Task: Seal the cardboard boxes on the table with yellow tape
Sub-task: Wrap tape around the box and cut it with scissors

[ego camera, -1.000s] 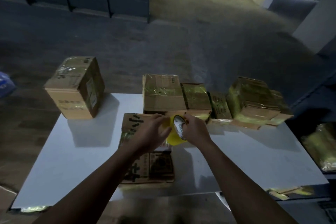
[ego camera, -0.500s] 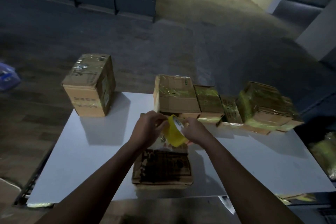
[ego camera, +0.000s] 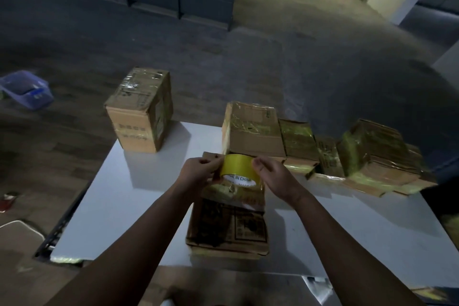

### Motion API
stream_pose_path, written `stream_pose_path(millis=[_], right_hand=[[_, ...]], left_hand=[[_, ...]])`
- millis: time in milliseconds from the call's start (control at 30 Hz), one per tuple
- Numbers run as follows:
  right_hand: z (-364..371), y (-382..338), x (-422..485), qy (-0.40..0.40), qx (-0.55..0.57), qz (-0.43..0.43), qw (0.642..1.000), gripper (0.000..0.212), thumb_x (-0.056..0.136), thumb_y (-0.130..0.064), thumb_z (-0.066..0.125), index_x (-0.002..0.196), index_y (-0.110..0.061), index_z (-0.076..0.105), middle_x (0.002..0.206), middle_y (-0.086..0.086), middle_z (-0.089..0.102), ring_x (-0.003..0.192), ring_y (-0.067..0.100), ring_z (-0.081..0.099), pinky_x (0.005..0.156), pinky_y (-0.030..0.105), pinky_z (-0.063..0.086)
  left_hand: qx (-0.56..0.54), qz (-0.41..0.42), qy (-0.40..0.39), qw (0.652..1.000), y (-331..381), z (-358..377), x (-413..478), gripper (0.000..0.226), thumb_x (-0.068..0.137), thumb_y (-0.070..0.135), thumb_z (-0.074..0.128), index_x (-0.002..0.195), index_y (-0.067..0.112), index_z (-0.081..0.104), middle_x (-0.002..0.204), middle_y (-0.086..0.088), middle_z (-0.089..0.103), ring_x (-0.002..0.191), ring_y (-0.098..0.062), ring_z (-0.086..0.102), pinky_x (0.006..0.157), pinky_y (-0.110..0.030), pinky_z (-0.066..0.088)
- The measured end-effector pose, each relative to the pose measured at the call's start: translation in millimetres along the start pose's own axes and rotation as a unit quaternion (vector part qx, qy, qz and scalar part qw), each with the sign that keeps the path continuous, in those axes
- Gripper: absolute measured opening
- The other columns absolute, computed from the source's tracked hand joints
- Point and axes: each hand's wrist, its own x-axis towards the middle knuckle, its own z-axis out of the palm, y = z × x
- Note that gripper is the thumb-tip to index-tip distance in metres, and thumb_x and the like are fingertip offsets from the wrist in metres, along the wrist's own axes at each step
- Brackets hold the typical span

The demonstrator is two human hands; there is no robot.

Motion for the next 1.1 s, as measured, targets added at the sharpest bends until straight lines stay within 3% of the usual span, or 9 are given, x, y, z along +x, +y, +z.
stream_pose_path(millis=[67, 167, 233, 333, 500, 633, 1100], right_hand=[[1.0, -2.3, 2.0, -0.013, -0.007, -0.029, 0.999, 0.037, 0.099, -0.029, 0.048, 0.088, 0.004, 0.062, 0.074, 0.013, 0.053, 0.072, 0.009, 0.049, 0.066, 0.028, 0.039], [4.4, -7.4, 7.7, -0.007, -0.028, -0.052, 0.998, 0.045, 0.096, -0.036, 0.053, 0.075, 0.003, 0.056, 0.066, 0.001, 0.042, 0.061, 0.006, 0.039, 0.058, 0.028, 0.031], [3.7, -9.6, 11.9, -0.004, -0.08, -0.074, 0.994, 0.047, 0.091, -0.044, 0.054, 0.067, -0.004, 0.053, 0.063, -0.002, 0.038, 0.057, 0.007, 0.036, 0.054, 0.027, 0.027], [0.7, -9.2, 13.9, -0.012, -0.156, -0.085, 0.984, 0.043, 0.094, -0.038, 0.058, 0.058, -0.021, 0.042, 0.056, -0.006, 0.035, 0.051, 0.007, 0.032, 0.05, 0.025, 0.025], [21.0, -18.1, 16.9, -0.022, -0.224, -0.055, 0.973, 0.051, 0.095, -0.038, 0.053, 0.057, -0.005, 0.046, 0.051, 0.001, 0.036, 0.045, 0.012, 0.03, 0.048, 0.029, 0.021], [43.1, -35.0, 21.7, -0.03, -0.287, -0.061, 0.955, 0.053, 0.096, -0.036, 0.05, 0.051, -0.015, 0.031, 0.047, -0.002, 0.029, 0.042, 0.012, 0.027, 0.047, 0.029, 0.02], [67.1, -41.9, 38.9, -0.056, -0.357, -0.006, 0.933, 0.048, 0.095, -0.042, 0.043, 0.058, -0.013, 0.034, 0.055, 0.002, 0.031, 0.05, 0.019, 0.034, 0.053, 0.031, 0.025]], left_hand=[[-0.003, -0.002, 0.0, 1.0, -1.6, -2.7, -1.1, 0.021, 0.084, 0.014, 0.074, 0.074, -0.004, 0.067, 0.065, -0.01, 0.059, 0.06, -0.017, 0.061, 0.051, -0.025, 0.053], [0.028, 0.006, 0.021, 0.999, -3.3, -3.5, -6.5, 0.022, 0.085, 0.011, 0.073, 0.068, -0.001, 0.065, 0.057, -0.01, 0.055, 0.049, -0.016, 0.057, 0.046, -0.023, 0.052], [0.04, 0.01, 0.052, 0.998, -5.6, -9.1, -8.0, 0.021, 0.085, 0.009, 0.072, 0.069, -0.002, 0.066, 0.057, -0.012, 0.057, 0.045, -0.016, 0.057, 0.043, -0.02, 0.049], [0.032, 0.003, 0.064, 0.997, -7.2, -24.6, -5.9, 0.019, 0.086, 0.012, 0.072, 0.076, -0.003, 0.067, 0.066, -0.015, 0.063, 0.053, -0.018, 0.062, 0.05, -0.022, 0.054], [0.021, -0.028, 0.067, 0.997, -24.8, -35.7, -10.4, 0.021, 0.086, 0.012, 0.072, 0.078, -0.007, 0.067, 0.065, -0.013, 0.063, 0.057, -0.021, 0.063, 0.051, -0.022, 0.055], [-0.003, -0.048, 0.102, 0.994, -36.0, -47.4, -2.1, 0.018, 0.087, 0.008, 0.069, 0.072, -0.002, 0.065, 0.069, -0.014, 0.059, 0.06, -0.021, 0.058, 0.05, -0.021, 0.055], [-0.081, -0.186, 0.073, 0.977, -55.1, -46.8, 20.1, 0.023, 0.091, 0.01, 0.064, 0.071, 0.004, 0.055, 0.065, -0.008, 0.051, 0.058, -0.015, 0.049, 0.045, -0.02, 0.048]])
